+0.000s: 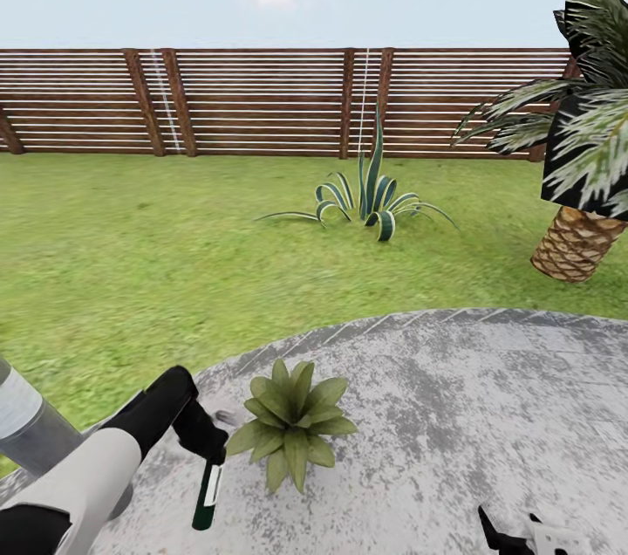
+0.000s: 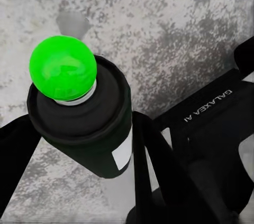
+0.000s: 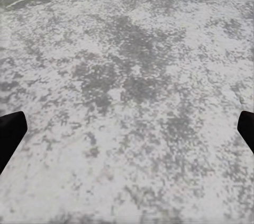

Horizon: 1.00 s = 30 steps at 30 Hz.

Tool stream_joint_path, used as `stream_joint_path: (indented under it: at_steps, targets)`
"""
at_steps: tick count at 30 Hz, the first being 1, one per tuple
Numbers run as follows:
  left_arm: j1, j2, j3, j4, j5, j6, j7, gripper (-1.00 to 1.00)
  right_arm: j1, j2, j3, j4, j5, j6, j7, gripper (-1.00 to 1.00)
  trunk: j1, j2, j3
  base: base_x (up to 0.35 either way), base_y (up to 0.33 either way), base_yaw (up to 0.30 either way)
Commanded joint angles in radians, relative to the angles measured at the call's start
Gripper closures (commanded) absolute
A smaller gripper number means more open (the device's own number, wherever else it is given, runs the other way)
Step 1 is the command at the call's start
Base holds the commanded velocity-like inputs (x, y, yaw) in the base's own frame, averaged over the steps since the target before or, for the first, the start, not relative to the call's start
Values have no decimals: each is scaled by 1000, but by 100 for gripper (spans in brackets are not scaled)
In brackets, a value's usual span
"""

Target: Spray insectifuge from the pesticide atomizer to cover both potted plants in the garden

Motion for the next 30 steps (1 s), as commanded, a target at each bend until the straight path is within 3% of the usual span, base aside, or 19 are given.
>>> stream_joint_path:
  at_steps: [1,4,7,17,25,30]
  targets:
    - [1,0,-4,-2,-27,6,-11,100,-1,1,-8,3,14,-4,8,-100,0,0,-1,0,0,0]
    - [1,0,-1,-6,-75,6,-9,100,-1,1,-8,4,19,-4,8,-100,0,0,-1,0,0,0]
    - [1,3,6,-3,-97,8,-10,100,-1,1,-7,5,20,-4,8,-100,0,0,-1,0,0,0]
    - [3,3,-2,4,-96,9,-14,100,-1,1,-7,6,20,-4,8,-100,0,0,-1,19,27,-170]
    - [11,5,-3,84,-98,6,-8,100,-1,1,-7,18,20,-4,7,-100,0,0,-1,71,100,-26]
    - [53,5,-4,96,-101,3,-8,100,-1,1,-7,30,20,-5,7,-100,0,0,-1,1,2,0]
